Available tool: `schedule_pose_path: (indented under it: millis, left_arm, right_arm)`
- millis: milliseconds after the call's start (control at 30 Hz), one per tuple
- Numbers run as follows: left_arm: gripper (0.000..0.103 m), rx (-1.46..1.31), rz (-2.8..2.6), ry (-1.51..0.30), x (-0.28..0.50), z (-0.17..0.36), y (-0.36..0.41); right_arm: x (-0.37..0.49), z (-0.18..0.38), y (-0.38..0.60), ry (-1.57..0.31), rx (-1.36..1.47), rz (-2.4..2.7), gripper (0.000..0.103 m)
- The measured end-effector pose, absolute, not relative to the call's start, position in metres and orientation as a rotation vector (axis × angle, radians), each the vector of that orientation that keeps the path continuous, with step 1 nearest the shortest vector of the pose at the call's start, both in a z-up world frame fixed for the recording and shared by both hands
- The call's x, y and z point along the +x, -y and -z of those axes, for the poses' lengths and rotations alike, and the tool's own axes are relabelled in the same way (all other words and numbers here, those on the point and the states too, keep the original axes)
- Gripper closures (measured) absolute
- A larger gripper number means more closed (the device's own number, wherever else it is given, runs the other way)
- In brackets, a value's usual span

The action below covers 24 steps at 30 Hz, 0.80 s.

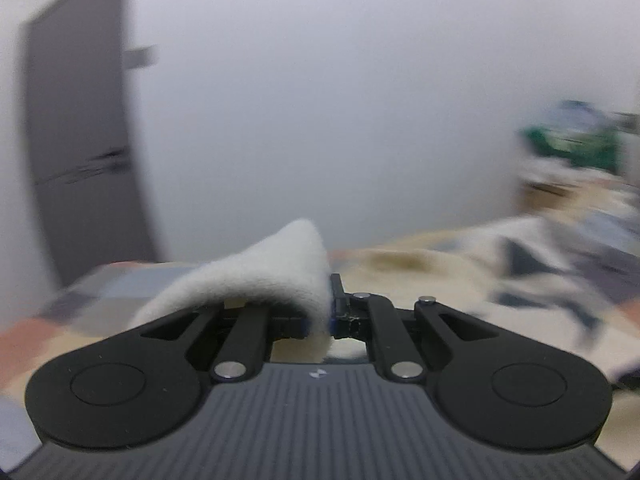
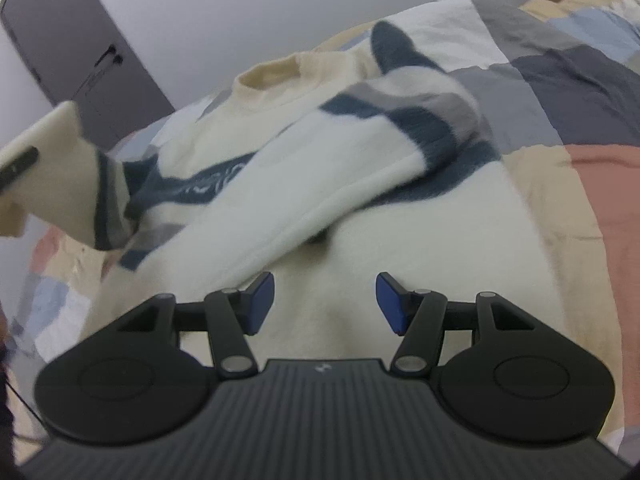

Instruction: Fold large clothes

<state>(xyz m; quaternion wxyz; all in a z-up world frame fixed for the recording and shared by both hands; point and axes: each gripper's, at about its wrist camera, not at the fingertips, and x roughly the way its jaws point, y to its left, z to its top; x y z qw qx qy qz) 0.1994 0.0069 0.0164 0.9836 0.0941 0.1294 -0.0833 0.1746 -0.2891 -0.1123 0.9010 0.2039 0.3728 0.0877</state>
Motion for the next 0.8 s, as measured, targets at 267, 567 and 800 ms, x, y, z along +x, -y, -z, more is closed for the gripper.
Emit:
schedule_pose_path:
  millis: [267,567,800]
  left_arm:
    - [0.092,0.264,0.413,-0.555,0.196,0.062,0.074]
    - [0.035,0.063,0.457,-0.736,0.203,0.078,0.052]
    - [0.031,-0.052,0.4,-0.761,0.176,0.047,0.042]
  right_arm:
    - [0.178,0.109,0.305,-0.762,0.464,-0.159,0.044]
    - [0.178,0.115,0.3,-0.772,0.42,-0.165,0.042]
    - [0.168,0.107,0.285,-0.707,0.396,-0.253,0.042]
